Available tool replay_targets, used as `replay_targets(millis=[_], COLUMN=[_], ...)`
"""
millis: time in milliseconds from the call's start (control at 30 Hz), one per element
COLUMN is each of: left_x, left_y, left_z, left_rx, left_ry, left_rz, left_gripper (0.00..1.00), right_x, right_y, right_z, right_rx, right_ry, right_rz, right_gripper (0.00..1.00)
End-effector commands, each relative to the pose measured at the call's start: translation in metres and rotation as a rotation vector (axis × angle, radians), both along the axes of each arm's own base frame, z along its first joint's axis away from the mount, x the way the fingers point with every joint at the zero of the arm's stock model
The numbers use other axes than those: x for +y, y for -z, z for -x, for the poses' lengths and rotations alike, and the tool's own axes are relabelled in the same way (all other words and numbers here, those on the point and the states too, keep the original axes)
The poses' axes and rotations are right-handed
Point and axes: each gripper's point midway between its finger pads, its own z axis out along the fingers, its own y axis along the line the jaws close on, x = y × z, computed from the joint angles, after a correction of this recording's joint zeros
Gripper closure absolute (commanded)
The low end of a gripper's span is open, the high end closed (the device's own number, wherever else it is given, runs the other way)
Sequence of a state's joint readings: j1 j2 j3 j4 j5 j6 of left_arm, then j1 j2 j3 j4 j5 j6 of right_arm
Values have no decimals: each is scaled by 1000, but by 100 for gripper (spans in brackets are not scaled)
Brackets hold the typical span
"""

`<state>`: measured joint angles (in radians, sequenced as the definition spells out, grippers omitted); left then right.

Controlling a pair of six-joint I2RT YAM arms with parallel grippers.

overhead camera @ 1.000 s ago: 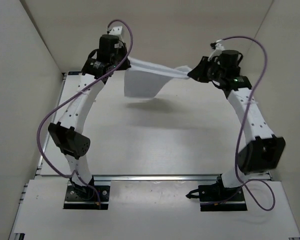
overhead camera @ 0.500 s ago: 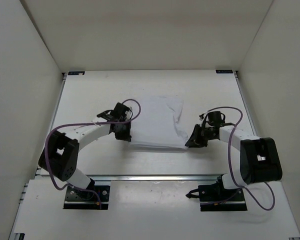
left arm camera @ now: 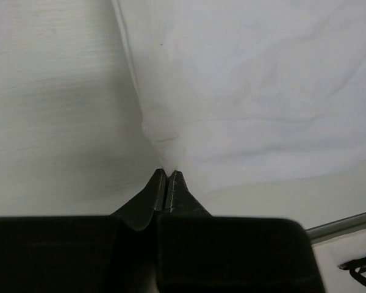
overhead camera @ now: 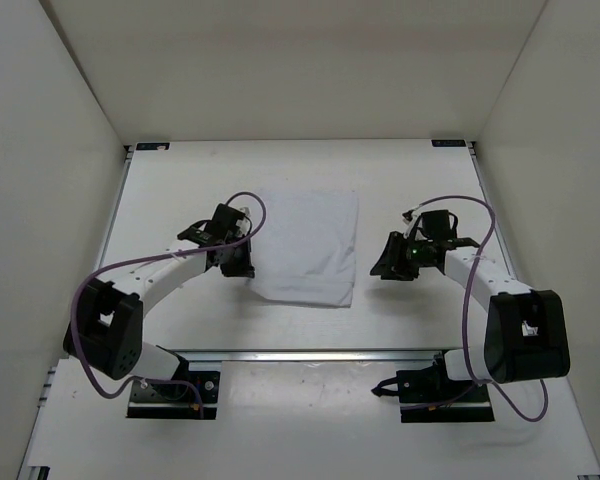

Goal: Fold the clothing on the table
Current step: Flatten the skirt out

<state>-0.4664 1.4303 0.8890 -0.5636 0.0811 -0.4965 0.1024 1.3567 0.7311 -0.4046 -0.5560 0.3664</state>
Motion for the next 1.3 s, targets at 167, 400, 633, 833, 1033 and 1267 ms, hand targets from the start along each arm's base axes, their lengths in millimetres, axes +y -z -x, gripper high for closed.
replay_targets(millis=[167, 400, 633, 833, 1033, 1267], left_x=[9, 12, 5, 4, 4, 9], left_y=[-1, 15, 32, 37, 43, 43], left_z=[6, 20, 35, 40, 40, 37], left_rx=[10, 56, 97, 105, 79, 35], left_ry=[-13, -34, -16, -42, -67, -123], left_rz=[-15, -20, -26, -10, -14, -7], left_gripper=[100, 100, 98, 92, 71, 45], right_x=[5, 27, 46, 30, 35, 51], right_y=[-7, -2, 21, 18, 35, 47], right_z=[-11, -28, -19, -2, 29, 46], right_rx=[-99, -103, 10, 4, 52, 77], right_ry=[-56, -127, -225, -169, -207, -217], right_rz=[20, 35, 101, 105, 151, 154], right_gripper=[38, 34, 37, 41, 43, 50])
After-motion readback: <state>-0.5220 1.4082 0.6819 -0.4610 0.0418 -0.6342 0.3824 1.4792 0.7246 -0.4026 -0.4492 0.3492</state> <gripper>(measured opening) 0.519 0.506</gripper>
